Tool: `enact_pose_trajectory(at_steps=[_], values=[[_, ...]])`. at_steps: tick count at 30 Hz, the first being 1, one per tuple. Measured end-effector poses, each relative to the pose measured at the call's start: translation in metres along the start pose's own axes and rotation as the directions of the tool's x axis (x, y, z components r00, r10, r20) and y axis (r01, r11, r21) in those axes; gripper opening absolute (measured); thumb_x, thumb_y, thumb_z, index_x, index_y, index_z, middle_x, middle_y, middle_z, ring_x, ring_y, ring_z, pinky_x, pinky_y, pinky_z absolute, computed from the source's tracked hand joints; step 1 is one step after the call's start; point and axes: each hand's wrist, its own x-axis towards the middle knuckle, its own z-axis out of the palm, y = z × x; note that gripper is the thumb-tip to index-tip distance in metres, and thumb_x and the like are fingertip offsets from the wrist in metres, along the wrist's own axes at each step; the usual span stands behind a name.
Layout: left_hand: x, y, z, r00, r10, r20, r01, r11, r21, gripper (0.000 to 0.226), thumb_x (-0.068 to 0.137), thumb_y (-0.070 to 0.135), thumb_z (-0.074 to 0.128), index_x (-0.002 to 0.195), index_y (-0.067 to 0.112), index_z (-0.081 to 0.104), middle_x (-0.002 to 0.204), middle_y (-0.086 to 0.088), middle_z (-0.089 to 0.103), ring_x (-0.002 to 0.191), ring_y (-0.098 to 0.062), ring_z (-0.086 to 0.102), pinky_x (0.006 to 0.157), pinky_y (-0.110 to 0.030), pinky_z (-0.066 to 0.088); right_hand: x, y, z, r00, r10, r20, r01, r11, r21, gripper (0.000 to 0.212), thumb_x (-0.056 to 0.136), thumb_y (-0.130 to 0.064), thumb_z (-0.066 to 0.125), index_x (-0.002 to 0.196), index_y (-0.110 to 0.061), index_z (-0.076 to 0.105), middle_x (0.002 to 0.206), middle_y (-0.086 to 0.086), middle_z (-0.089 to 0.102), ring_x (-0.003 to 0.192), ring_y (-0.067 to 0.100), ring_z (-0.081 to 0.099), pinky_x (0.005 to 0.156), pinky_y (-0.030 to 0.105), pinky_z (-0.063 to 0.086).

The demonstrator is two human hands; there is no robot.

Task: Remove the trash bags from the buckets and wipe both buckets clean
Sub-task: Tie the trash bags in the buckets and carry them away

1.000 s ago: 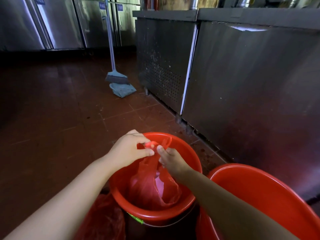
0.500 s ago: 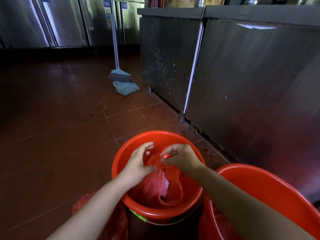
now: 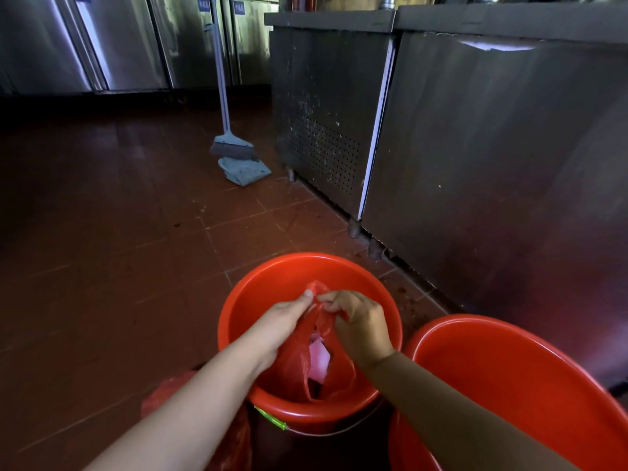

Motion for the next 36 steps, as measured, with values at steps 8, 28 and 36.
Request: enact_pose_trajectory(at_steps=[8, 28, 36], values=[[0.014, 0.008, 0.006, 0.990, -0.035, -0.133, -0.006, 0.955, -0.298, 0.020, 0.092, 0.016, 0.057, 0.074, 0.014, 0.066, 0.044, 0.005, 0.055, 0.037, -0.004, 0.049, 0.035, -0.012, 0.038, -0.002, -0.005, 0.003, 0.978, 0.207, -0.027, -0.198, 0.961, 0.192, 0.019, 0.066, 0.011, 0.075, 0.067, -0.006, 0.067, 0.083, 0.002, 0.071, 0.079, 0.011, 0.066, 0.073, 0.022, 0.052], [0.004, 0.103, -0.049, 0.983, 0.184, -0.029, -0.173, 0.851, -0.496, 0.032, 0.088, 0.004, 0.031, 0.059, 0.016, 0.031, 0.041, 0.006, 0.027, 0.028, -0.006, 0.019, 0.035, -0.014, 0.024, 0.101, -0.012, -0.042, 0.379, 0.696, 0.610, -0.510, -0.393, 0.765, 0.041, 0.102, -0.036, 0.032, 0.065, -0.019, 0.030, 0.042, -0.004, 0.028, 0.030, 0.011, 0.019, 0.052, 0.024, 0.024], [-0.010, 0.078, -0.137, 0.963, 0.065, -0.262, -0.183, 0.870, -0.458, 0.034, 0.094, 0.006, 0.027, 0.061, 0.016, 0.028, 0.034, 0.007, 0.028, 0.025, -0.004, 0.019, 0.033, -0.010, 0.023, 0.068, 0.036, -0.099, 0.244, 0.849, 0.468, -0.568, -0.266, 0.779, 0.034, 0.104, -0.030, 0.030, 0.071, -0.022, 0.032, 0.039, -0.006, 0.024, 0.027, 0.009, 0.015, 0.049, 0.022, 0.019]])
